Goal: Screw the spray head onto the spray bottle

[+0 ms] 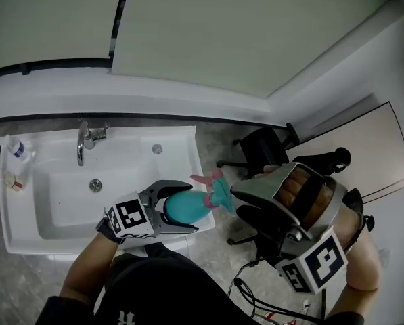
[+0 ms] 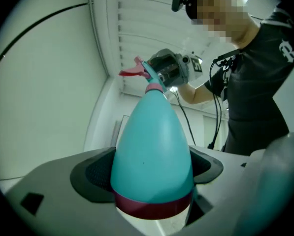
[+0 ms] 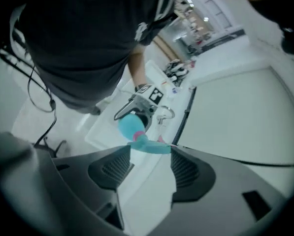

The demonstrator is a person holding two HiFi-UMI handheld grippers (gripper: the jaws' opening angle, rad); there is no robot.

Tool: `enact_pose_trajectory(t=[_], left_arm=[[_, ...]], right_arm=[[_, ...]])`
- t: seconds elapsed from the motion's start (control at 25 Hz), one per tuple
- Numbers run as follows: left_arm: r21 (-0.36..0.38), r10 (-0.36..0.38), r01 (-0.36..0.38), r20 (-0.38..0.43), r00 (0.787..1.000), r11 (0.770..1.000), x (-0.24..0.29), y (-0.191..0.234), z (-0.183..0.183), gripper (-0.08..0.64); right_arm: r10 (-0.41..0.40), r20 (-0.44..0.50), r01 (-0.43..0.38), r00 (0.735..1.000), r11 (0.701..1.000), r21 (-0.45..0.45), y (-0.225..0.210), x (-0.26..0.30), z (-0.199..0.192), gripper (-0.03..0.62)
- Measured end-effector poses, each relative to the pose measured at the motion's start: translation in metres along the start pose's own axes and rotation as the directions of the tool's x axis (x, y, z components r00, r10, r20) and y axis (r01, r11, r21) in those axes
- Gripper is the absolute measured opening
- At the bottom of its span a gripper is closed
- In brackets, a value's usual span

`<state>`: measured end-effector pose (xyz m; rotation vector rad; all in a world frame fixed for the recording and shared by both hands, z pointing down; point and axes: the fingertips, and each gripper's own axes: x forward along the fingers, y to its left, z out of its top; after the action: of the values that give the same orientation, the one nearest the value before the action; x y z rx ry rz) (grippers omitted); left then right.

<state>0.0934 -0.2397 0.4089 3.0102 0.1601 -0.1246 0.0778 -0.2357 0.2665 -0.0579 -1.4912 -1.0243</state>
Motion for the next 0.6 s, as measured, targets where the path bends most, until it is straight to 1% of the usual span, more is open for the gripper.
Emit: enact_pose_trajectory(t=[0.04, 0.08, 0.12, 0.2, 0.24, 0.28, 0.32, 0.44, 0.48, 0.52, 0.6], left_arm=[[-0.009, -0.039, 0.039, -0.011, 0.999, 0.999, -0.001, -0.003, 0.000, 0.420], [-0.017, -0.075, 0.075, -0.023, 0.997, 0.997, -0.002, -0.007, -0.001, 0.420], [-0.022, -0.107, 0.106, -0.036, 0.994, 0.994, -0.002, -0.011, -0.002, 0.420], [-0.027, -0.159, 0.157, -0.061, 0.985, 0.987, -0.003, -0.020, -0.006, 0.420], [-0.028, -0.180, 0.178, -0.067, 0.981, 0.984, -0.003, -0.024, -0.006, 0.420], [-0.030, -0.195, 0.193, -0.070, 0.978, 0.981, -0.003, -0.027, -0.007, 0.420], [-0.029, -0.201, 0.200, -0.072, 0.977, 0.979, -0.003, -0.029, -0.007, 0.420], [-0.008, -0.172, 0.172, -0.085, 0.981, 0.985, -0.002, -0.027, -0.006, 0.420], [0.003, -0.150, 0.151, -0.087, 0.985, 0.989, -0.003, -0.023, -0.004, 0.420], [0.020, -0.119, 0.121, -0.089, 0.989, 0.992, -0.004, -0.019, -0.001, 0.420], [0.085, -0.023, 0.032, -0.111, 0.994, 0.996, -0.008, -0.007, 0.003, 0.420]], right_arm=[[0.007, -0.034, -0.010, 0.999, 0.997, -0.075, 0.005, 0.003, 0.000, 0.247], [0.000, -0.055, -0.008, 0.998, 0.990, -0.141, 0.008, 0.006, 0.002, 0.265], [-0.016, -0.064, 0.003, 0.998, 0.979, -0.202, 0.009, 0.009, 0.005, 0.268], [-0.038, -0.066, 0.015, 0.997, 0.948, -0.317, 0.012, 0.015, 0.012, 0.270], [-0.035, -0.068, 0.008, 0.997, 0.934, -0.357, 0.015, 0.020, 0.015, 0.270], [-0.023, -0.066, -0.004, 0.998, 0.926, -0.379, 0.019, 0.024, 0.016, 0.270], [-0.005, -0.062, -0.019, 0.998, 0.925, -0.379, 0.022, 0.027, 0.018, 0.270], [0.058, -0.041, -0.068, 0.997, 0.947, -0.313, 0.025, 0.032, 0.022, 0.268], [0.078, -0.034, -0.085, 0.996, 0.956, -0.282, 0.024, 0.032, 0.022, 0.237], [0.106, -0.028, -0.109, 0.994, 0.965, -0.237, 0.022, 0.032, 0.021, 0.151], [0.192, -0.016, -0.193, 0.981, 0.977, -0.093, 0.023, 0.033, 0.016, 0.108]])
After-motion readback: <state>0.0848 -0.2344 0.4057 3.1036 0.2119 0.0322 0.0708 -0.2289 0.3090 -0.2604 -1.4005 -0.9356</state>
